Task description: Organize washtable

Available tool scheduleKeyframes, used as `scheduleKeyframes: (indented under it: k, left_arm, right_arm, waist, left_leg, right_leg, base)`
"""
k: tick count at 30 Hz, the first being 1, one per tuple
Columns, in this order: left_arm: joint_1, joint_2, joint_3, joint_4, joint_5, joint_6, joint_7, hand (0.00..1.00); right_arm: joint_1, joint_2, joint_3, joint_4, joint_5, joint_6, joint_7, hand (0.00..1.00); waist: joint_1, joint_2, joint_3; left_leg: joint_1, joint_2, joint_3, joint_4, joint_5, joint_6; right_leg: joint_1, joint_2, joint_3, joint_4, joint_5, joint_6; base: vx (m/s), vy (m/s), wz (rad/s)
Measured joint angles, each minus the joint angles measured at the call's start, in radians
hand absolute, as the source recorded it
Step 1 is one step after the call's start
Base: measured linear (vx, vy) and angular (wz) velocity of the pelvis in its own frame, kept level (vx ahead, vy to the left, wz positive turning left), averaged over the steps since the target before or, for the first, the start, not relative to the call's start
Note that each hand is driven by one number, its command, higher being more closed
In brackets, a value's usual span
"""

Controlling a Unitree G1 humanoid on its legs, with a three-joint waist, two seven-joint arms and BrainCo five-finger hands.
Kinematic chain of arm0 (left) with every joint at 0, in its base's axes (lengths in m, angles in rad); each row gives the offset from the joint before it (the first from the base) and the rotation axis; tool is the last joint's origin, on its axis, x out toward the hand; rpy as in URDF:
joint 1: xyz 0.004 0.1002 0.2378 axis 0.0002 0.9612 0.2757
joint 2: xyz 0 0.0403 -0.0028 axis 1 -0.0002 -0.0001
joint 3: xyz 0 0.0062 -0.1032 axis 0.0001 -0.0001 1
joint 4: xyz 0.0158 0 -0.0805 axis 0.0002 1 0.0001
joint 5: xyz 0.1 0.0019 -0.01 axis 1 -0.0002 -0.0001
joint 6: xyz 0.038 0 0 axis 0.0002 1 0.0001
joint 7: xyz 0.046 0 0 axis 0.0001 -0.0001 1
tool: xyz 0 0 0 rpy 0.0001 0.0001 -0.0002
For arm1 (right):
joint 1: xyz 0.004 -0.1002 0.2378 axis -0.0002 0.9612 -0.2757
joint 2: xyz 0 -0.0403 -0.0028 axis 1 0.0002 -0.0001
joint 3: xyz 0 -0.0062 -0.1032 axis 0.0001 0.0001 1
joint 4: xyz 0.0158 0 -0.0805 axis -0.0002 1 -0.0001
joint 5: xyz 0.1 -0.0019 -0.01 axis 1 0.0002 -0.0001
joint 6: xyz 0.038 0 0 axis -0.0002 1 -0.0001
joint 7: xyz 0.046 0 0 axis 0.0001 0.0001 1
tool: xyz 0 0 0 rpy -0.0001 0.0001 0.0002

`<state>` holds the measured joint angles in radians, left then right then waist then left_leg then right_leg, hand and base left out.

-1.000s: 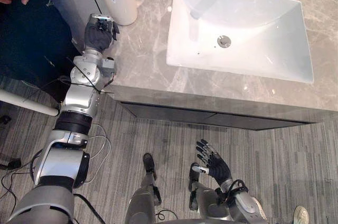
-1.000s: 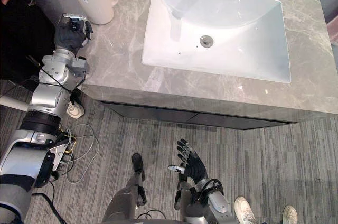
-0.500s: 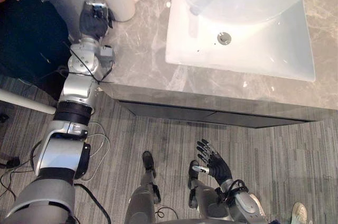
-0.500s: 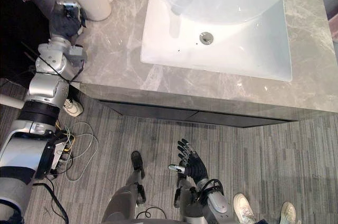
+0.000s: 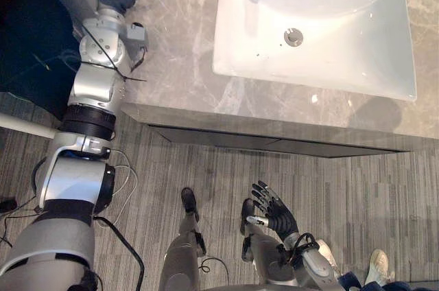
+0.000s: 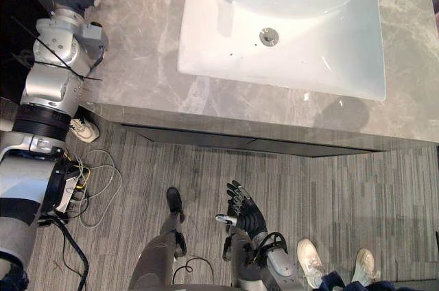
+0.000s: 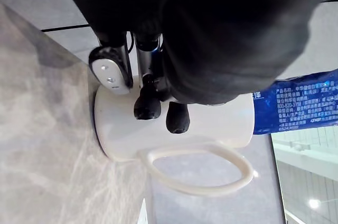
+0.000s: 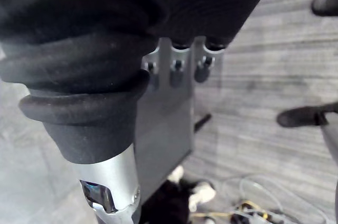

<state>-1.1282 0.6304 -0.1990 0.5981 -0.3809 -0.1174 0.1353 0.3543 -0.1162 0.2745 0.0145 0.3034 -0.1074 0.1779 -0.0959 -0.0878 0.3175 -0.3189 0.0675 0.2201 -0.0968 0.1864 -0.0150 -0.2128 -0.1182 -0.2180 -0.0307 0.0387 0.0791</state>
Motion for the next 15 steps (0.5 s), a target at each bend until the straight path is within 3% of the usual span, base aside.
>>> scheduleKeyframes:
  k: [15]
  left_arm:
    - [-0.116,0.003,-0.066,0.071,0.0,-0.001,-0.006,1.0]
  right_arm:
    - [-0.005,0.01,0.003,-0.001,-0.001,-0.002,0.001,0.0]
  waist:
    - [-0.014,-0.012,0.033]
  left_leg:
    - [-0.029,0.003,0.021,-0.002,0.001,0.001]
  right_leg:
    - [-0.038,0.003,0.027,-0.011,0.02,-0.005]
  base:
    - [0.0,0.014,-0.05]
